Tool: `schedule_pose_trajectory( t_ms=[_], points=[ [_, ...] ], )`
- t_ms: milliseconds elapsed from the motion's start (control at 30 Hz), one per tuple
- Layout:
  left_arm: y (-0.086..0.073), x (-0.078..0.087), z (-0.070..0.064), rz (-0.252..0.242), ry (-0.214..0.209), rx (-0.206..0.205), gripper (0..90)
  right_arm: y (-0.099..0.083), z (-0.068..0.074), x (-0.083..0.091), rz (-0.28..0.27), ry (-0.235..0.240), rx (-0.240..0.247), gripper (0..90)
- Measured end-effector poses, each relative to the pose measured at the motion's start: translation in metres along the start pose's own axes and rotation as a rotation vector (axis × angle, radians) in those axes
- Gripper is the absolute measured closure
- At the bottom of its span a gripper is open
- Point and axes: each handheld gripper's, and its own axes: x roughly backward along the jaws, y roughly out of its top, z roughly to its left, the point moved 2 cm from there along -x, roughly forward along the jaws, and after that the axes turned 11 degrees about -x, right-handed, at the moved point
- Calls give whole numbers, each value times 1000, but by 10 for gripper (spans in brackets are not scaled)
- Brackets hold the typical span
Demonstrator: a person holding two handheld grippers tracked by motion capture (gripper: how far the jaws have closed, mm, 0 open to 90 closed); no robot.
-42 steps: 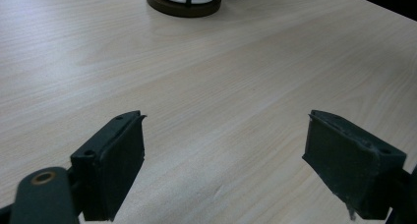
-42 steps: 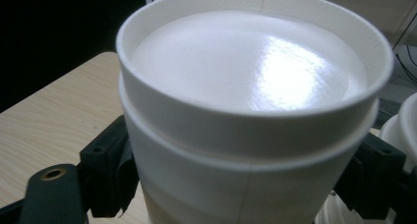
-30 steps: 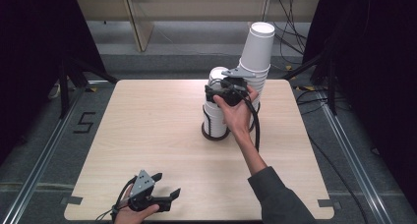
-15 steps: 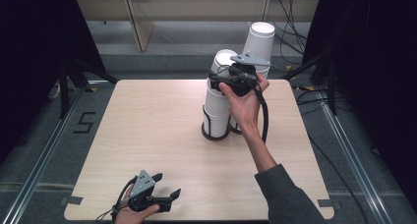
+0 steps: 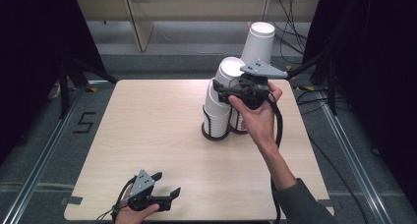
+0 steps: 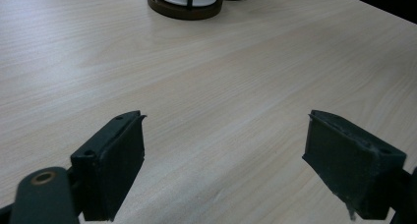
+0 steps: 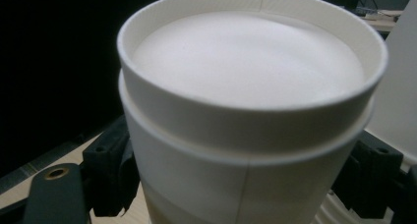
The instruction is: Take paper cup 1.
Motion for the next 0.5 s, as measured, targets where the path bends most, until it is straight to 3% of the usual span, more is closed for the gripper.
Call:
schedule_pose_trajectory(
  t_ms=[233,367,500],
  points=[
    [2,0,0,-18,16,4,148,-31,-1,25,29,47,25,188],
    [4,-2,-2,-36,10,3,148,-46,-4,30,43,60,43,188],
    [6,-3,-2,-50,7,5,148,-62,-7,31,60,80,32,188]
  ],
)
